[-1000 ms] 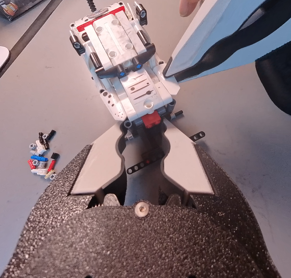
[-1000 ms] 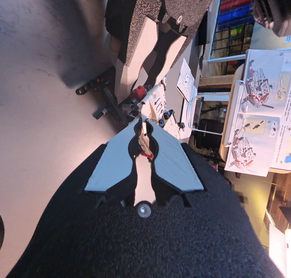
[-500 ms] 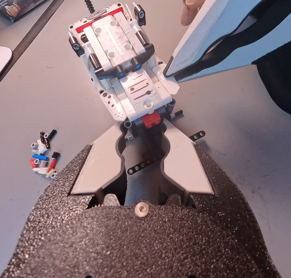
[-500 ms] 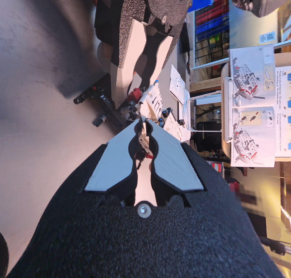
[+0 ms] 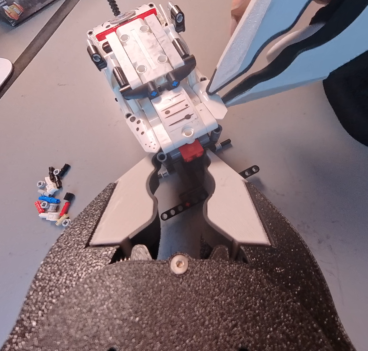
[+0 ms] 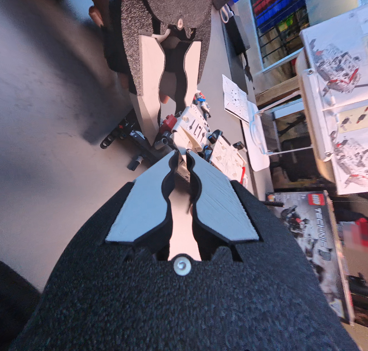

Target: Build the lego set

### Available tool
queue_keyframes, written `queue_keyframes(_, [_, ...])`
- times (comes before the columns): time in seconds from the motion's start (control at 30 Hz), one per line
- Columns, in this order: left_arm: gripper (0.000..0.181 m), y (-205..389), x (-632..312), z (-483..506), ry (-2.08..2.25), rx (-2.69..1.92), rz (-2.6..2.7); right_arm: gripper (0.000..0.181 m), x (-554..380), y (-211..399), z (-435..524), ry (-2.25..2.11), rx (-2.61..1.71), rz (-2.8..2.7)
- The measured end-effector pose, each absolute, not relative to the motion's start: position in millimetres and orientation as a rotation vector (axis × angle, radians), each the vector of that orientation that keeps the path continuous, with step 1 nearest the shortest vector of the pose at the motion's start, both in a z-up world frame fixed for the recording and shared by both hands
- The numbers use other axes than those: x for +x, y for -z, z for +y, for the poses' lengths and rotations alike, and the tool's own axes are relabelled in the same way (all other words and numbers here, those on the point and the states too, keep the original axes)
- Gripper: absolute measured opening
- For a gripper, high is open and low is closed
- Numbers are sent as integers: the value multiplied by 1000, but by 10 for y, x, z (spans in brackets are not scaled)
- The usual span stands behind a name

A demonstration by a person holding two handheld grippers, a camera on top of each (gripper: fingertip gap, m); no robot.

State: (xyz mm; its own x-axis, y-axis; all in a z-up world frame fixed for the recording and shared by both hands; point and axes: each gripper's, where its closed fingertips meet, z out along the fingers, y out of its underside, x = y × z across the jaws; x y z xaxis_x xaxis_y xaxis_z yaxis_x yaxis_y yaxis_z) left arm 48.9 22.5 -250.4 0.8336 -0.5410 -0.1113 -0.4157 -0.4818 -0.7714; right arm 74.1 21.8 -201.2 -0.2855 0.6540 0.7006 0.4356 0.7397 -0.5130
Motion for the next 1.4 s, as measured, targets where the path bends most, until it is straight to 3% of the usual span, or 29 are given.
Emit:
queue_keyframes(0.2, [40,2492,480,196,240,-2136,694,11,809,1809,237,-487,-987,-1877])
queue_keyframes(0.33, [52,2340,387,63,469,-2142,640,21,926,1705,312,-583,-1107,-1729])
queue_keyframes(0.63, [35,1904,241,201,1346,-2079,255,32,980,1817,116,-347,-1001,-1596])
queue_keyframes(0.87, [9,2005,338,253,1422,-2189,228,34,741,1882,34,-212,-913,-1664])
queue_keyframes(1.07, [8,1997,334,255,1529,-2175,132,51,667,1880,-75,-394,-1194,-1679])
queue_keyframes(1.23, [7,1996,332,260,1610,-2145,76,52,683,1832,-115,-481,-1329,-1636])
queue_keyframes(1.4, [6,2013,306,276,1344,-2289,167,54,699,1900,-105,-521,-1400,-1641])
